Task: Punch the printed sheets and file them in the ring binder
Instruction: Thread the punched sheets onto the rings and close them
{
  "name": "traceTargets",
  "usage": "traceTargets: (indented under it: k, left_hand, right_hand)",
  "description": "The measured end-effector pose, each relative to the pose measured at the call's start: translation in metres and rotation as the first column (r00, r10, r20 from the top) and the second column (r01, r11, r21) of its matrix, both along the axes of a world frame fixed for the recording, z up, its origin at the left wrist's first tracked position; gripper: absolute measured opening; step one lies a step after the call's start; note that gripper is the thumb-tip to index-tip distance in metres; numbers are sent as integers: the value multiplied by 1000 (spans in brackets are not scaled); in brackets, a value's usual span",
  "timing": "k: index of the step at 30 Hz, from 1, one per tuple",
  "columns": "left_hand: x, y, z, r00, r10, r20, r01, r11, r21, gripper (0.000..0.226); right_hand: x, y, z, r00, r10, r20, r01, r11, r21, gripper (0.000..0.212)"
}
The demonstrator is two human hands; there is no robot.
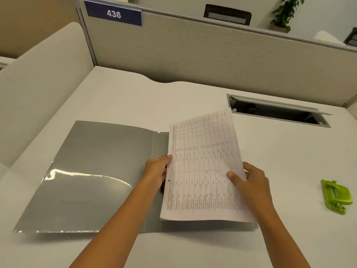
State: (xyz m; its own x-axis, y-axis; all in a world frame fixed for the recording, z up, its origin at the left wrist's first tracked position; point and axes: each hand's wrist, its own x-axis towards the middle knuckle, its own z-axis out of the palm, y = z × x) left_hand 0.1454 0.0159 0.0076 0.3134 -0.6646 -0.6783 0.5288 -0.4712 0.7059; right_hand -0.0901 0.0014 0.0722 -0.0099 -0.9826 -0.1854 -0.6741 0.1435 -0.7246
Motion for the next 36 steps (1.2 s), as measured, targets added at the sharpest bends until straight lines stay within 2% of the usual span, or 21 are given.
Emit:
traceTargets:
  k: [7, 15, 20, 22, 24, 26, 28, 30, 31, 33, 36]
  left_hand:
    - [3, -2, 2, 999, -44, -23, 45, 999, 18, 9]
    - [0, 3, 3, 997, -33, 67, 33, 999, -2, 5]
    - [-2, 9, 7, 965, -55, 255, 55, 998, 10, 6]
    - [-1, 16, 13, 893, -69, 445, 66, 998, 22, 4]
    - [-1, 26, 21, 774, -73, 628, 75, 997, 23, 4]
    - [3, 38, 25, 715, -110, 690, 96, 994, 59, 5]
    - [10, 47, 25, 778, -224, 587, 169, 974, 148, 11]
    - [14, 55, 26, 882, -303, 360, 249, 950, 191, 18]
    - [15, 58, 26, 901, -331, 278, 280, 937, 208, 20]
    - [13, 64, 21, 909, -358, 212, 310, 923, 228, 24]
    - [7, 70, 16, 944, -308, 121, 282, 940, 194, 25]
  right_hand:
    - [-4, -6, -2, 1000, 10, -23, -9, 1000, 20, 34]
    - [-7, -6, -4, 998, 4, -56, -1, 998, 58, 40]
    - [-8, -5, -4, 999, -3, -43, 6, 997, 72, 40]
    - [-9, -4, -3, 999, -7, -35, 9, 997, 79, 39]
    - [-10, -3, -3, 1000, -9, -24, 11, 997, 81, 37]
    - [-9, -2, -2, 1000, -13, -15, 15, 997, 80, 35]
    - [-8, 0, -2, 1000, -21, -9, 21, 997, 79, 35]
    - [-7, 2, -1, 1000, -23, -4, 24, 997, 74, 35]
    - [-6, 3, -1, 1000, -21, -3, 22, 998, 66, 35]
    - [-4, 6, 1, 1000, -16, -6, 16, 999, 40, 37]
    - [-3, 10, 5, 1000, 3, -21, -3, 1000, -10, 39]
